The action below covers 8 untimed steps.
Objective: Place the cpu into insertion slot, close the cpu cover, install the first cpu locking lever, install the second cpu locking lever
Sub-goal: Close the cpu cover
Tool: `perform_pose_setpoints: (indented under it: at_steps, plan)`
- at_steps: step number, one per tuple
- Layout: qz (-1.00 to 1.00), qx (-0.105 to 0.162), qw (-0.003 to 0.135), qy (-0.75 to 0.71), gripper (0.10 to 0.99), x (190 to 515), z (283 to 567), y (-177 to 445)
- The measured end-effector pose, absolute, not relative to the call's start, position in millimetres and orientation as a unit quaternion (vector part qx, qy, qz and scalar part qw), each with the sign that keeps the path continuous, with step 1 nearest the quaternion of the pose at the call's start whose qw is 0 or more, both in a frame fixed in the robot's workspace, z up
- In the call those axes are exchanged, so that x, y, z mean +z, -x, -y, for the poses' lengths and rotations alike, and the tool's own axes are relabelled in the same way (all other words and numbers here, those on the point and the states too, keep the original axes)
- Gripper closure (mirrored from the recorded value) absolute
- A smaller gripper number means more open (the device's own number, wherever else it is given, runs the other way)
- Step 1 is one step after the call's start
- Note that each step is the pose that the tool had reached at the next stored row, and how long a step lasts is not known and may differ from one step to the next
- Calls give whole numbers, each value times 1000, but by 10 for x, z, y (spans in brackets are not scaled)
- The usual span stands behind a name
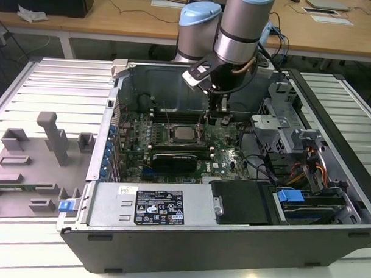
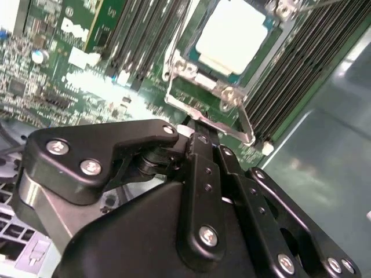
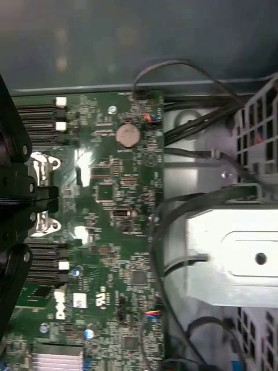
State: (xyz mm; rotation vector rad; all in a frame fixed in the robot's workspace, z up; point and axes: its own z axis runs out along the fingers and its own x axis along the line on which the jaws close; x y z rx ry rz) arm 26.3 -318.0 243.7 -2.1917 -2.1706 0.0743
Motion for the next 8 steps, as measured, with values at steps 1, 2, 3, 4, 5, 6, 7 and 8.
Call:
perform_pose_setpoints:
  at_steps: [1,2,3,4,5,6,7,8]
  plan:
    - [703,24,28,710,980,2437,3180,-243]
    - [703,24,28,710,980,2437,3180,-225]
    - [703,24,28,710,980,2437,3179,-198]
    - [703,24,28,710,980,2437,3179,-180]
    - [703,24,28,710,980,2437,3179,-164]
    - [703,24,28,710,980,2437,3179,-141]
    - [703,24,28,710,980,2437,3179,-129]
    - [703,24,28,710,980,2437,3179,-118]
